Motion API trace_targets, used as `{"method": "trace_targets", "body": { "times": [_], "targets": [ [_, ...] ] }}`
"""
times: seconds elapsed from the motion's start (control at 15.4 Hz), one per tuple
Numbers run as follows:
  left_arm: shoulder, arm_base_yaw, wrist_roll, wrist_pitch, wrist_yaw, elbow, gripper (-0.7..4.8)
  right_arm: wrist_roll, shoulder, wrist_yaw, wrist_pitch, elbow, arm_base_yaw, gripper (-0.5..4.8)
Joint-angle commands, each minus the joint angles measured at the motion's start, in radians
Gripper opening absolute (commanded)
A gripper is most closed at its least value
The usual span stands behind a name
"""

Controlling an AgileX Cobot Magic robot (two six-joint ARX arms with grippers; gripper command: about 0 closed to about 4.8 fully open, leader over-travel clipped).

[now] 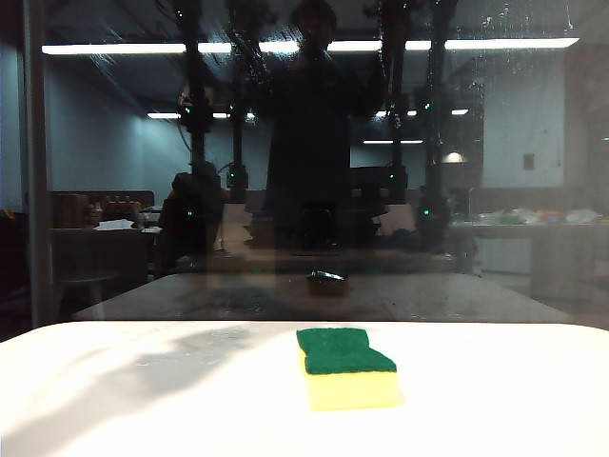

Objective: Reach upward to find where there is water on the glass, pick up the sponge from the table, dry the water, and finally place the sponge back on the table.

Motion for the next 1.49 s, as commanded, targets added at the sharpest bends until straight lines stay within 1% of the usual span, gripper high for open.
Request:
{"method": "trace_targets", "body": {
  "times": [0.06,0.19,0.26,0.39,0.45,0.52,0.91,1.04,1.36,1.43,1.49],
  "targets": [
    [-0.008,0.0,0.105,-0.093,-0.341,0.004,-0.05,-0.075,-0.009,0.197,0.013,0.005,0.0,-0.06],
    [-0.011,0.0,0.142,-0.124,-0.482,0.004,-0.06,-0.137,-0.016,0.319,0.009,0.005,0.0,-0.06],
    [-0.012,0.0,0.173,-0.127,-0.531,0.004,-0.06,-0.145,-0.023,0.383,-0.003,0.005,0.0,-0.06],
    [-0.018,0.0,0.256,-0.118,-0.586,0.004,-0.05,-0.145,-0.03,0.538,-0.041,0.005,0.0,-0.06],
    [-0.019,0.0,0.273,-0.115,-0.586,0.004,-0.06,-0.145,-0.031,0.597,-0.058,0.005,0.0,-0.06],
    [-0.021,0.0,0.273,-0.117,-0.586,0.004,-0.06,-0.15,-0.032,0.612,-0.079,0.005,0.0,-0.06],
    [-0.04,0.0,0.273,-0.119,-0.586,0.004,-0.06,-0.175,-0.042,0.607,-0.079,0.005,0.0,-0.06],
    [-0.045,0.0,0.273,-0.119,-0.586,0.004,-0.06,-0.22,-0.044,0.577,-0.079,0.005,0.0,-0.06],
    [-0.052,0.0,0.273,-0.127,-0.586,0.004,-0.06,-0.223,-0.05,0.578,-0.081,0.005,0.0,-0.06],
    [-0.053,0.0,0.273,-0.128,-0.581,0.004,-0.06,-0.223,-0.052,0.578,-0.084,0.005,0.0,-0.06],
    [-0.058,0.0,0.273,-0.135,-0.542,0.004,-0.06,-0.223,-0.053,0.578,-0.088,0.005,0.0,-0.06]
  ]
}}
